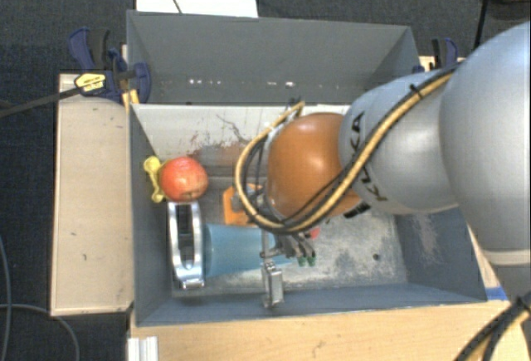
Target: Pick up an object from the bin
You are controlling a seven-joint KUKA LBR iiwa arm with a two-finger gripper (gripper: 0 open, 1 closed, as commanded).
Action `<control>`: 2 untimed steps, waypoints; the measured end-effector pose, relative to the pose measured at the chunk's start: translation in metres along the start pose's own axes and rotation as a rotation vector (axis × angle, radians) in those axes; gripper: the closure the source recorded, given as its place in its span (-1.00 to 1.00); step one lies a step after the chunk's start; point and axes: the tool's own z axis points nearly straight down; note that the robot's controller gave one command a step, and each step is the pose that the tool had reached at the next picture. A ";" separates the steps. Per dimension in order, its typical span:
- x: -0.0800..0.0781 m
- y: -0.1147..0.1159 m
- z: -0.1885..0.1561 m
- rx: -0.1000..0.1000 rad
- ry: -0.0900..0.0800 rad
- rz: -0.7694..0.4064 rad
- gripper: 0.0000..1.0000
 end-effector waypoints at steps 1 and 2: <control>0.004 0.012 0.018 -0.005 -0.016 0.153 -1.00; -0.005 0.017 0.033 -0.001 0.004 0.123 1.00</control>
Offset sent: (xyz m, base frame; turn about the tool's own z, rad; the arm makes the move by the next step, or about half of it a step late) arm 0.0008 0.0179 -0.0334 0.1205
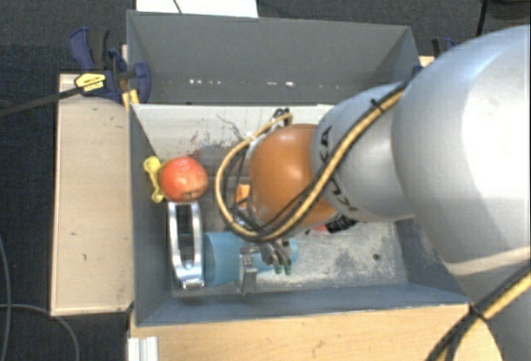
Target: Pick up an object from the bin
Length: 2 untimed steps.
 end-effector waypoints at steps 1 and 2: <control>0.000 0.000 0.000 0.000 0.000 0.000 1.00; 0.001 0.000 -0.002 0.000 0.001 0.002 1.00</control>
Offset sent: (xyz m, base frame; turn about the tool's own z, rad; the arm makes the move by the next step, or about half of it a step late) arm 0.0000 0.0000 0.0260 0.0000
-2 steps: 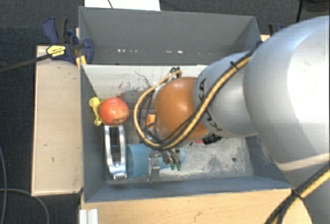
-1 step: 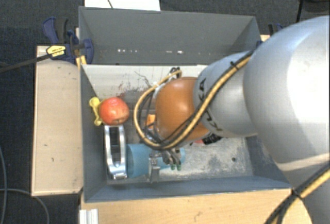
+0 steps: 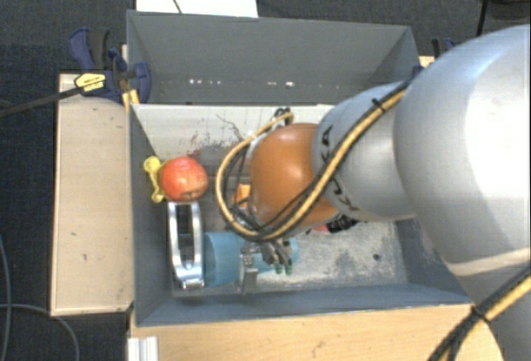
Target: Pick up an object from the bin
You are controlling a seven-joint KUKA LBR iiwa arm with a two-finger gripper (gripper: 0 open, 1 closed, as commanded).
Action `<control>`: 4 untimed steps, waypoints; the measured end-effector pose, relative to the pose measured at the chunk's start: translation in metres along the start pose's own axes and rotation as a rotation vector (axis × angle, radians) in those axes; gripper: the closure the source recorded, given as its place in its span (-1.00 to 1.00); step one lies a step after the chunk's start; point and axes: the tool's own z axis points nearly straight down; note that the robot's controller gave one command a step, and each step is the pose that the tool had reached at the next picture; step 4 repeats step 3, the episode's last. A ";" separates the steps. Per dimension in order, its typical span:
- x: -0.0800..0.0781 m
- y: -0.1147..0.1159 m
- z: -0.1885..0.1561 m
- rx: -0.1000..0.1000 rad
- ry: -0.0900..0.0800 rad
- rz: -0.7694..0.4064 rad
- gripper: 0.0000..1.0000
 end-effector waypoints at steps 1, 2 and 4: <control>0.001 0.000 -0.010 0.001 0.003 0.001 1.00; 0.000 0.000 -0.022 0.001 0.002 0.003 1.00; 0.000 0.000 -0.034 0.002 0.003 0.004 1.00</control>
Offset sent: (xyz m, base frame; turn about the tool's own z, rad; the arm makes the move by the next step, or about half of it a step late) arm 0.0001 0.0003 0.0203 0.0000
